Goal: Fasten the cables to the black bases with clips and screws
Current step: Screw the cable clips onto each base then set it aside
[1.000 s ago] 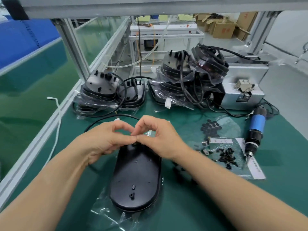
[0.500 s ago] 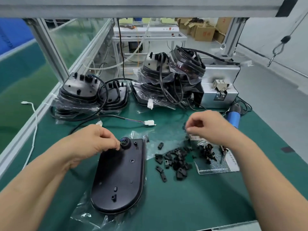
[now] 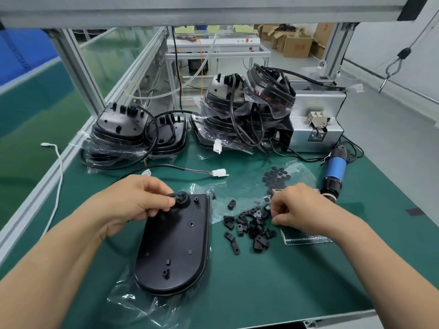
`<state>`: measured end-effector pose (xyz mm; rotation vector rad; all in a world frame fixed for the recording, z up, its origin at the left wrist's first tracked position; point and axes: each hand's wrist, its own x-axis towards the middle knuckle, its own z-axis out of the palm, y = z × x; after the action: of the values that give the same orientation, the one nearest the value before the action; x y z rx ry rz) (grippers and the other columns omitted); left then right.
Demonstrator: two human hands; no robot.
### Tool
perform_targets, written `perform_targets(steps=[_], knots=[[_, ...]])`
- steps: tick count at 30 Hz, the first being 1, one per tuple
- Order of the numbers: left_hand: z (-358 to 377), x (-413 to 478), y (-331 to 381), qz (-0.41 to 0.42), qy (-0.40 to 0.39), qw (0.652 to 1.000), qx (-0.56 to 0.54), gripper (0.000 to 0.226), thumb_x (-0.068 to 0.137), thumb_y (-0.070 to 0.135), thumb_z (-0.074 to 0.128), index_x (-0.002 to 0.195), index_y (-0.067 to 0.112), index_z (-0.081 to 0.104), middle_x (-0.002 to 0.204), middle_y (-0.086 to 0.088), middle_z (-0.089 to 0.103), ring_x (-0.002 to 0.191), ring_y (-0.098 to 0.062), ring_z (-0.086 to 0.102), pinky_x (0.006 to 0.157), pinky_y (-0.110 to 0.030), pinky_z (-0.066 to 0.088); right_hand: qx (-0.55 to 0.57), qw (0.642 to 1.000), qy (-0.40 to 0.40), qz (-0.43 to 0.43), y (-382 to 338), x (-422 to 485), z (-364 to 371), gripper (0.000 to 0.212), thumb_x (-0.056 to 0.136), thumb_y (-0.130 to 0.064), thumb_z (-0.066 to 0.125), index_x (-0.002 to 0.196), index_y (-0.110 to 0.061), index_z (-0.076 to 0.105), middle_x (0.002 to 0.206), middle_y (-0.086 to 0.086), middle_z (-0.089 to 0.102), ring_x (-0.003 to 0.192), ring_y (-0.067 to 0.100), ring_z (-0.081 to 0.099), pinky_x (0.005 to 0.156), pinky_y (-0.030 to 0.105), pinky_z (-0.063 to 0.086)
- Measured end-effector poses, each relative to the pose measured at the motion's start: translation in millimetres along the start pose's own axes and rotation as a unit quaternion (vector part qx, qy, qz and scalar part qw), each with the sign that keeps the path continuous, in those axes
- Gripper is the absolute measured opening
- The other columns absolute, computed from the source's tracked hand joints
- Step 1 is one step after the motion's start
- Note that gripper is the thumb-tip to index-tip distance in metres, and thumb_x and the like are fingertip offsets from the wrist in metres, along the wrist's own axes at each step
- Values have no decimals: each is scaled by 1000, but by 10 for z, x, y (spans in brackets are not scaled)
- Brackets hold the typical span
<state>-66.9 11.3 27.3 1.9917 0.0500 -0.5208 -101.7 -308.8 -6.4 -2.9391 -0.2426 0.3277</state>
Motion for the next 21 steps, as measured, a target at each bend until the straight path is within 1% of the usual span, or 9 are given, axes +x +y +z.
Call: perform_targets(steps=[3, 4, 6, 7, 10, 12, 14, 16, 21], knots=[[-23, -1, -5, 38, 34, 998, -33, 13, 79, -4, 71, 83, 7, 68, 70, -8, 64, 48, -7, 46, 38, -12, 27, -37, 999, 15, -10, -26, -20, -15, 7, 85, -24, 71, 88, -28, 66, 79, -14, 61, 81, 11, 53, 54, 17, 31], [-32, -2, -2, 40, 33, 998, -35, 13, 79, -5, 70, 81, 7, 69, 70, -9, 65, 49, -7, 47, 38, -12, 28, -8, 999, 36, -18, -24, -27, -42, 9, 84, -21, 72, 85, -27, 66, 79, -14, 64, 80, 10, 56, 59, 20, 37], [-49, -1, 6, 32, 19, 999, -38, 12, 80, -5, 69, 81, 7, 68, 72, -11, 68, 49, -8, 48, 38, -13, 27, 150, 983, 100, -29, -77, -25, -136, 16, 82, -12, 76, 78, -24, 67, 73, -9, 70, 73, 9, 64, 68, 21, 49], [-56, 1, 5, 27, 10, 999, -43, 11, 80, -5, 68, 81, 6, 68, 73, -12, 70, 50, -8, 49, 38, -14, 26, 260, 957, 125, -37, -152, -12, -182, 18, 81, -7, 77, 77, -22, 68, 70, -4, 72, 69, 10, 68, 69, 22, 54], [-66, 2, -11, 20, -8, 998, -58, 11, 82, -5, 66, 82, 6, 67, 77, -16, 71, 50, -9, 50, 38, -14, 24, 544, 824, 133, -93, -553, 94, -217, 17, 81, 7, 75, 78, -8, 67, 70, 9, 73, 65, 17, 71, 63, 23, 57], [-74, -2, -22, 19, -12, 997, -70, 12, 82, -7, 64, 83, 5, 68, 77, -16, 71, 50, -9, 51, 37, -14, 26, 633, 760, 100, -110, -889, 206, -134, 18, 81, 11, 72, 81, -6, 66, 69, 8, 71, 66, 17, 71, 62, 20, 56], [-85, -13, -29, 19, -14, 996, -81, 15, 81, -10, 62, 83, 4, 68, 74, -15, 71, 50, -9, 52, 37, -14, 28, 671, 731, 57, -114, -1183, 305, -27, 19, 82, 14, 70, 83, -5, 65, 69, 7, 69, 64, 15, 70, 61, 18, 55], [-88, -22, -31, 22, -16, 996, -84, 18, 81, -12, 61, 82, 5, 67, 69, -12, 69, 49, -8, 52, 37, -14, 28, 678, 726, 34, -113, -1382, 374, 59, 20, 82, 15, 69, 84, -4, 64, 71, 9, 69, 63, 13, 70, 60, 18, 54], [-95, -14, -16, 28, -5, 997, -66, 17, 80, -13, 61, 84, 2, 67, 66, -9, 66, 48, -8, 51, 37, -15, 28, 621, 774, 60, -107, -1505, 449, 116, 18, 82, 11, 72, 84, -5, 66, 75, 14, 68, 69, 21, 66, 61, 19, 53]])
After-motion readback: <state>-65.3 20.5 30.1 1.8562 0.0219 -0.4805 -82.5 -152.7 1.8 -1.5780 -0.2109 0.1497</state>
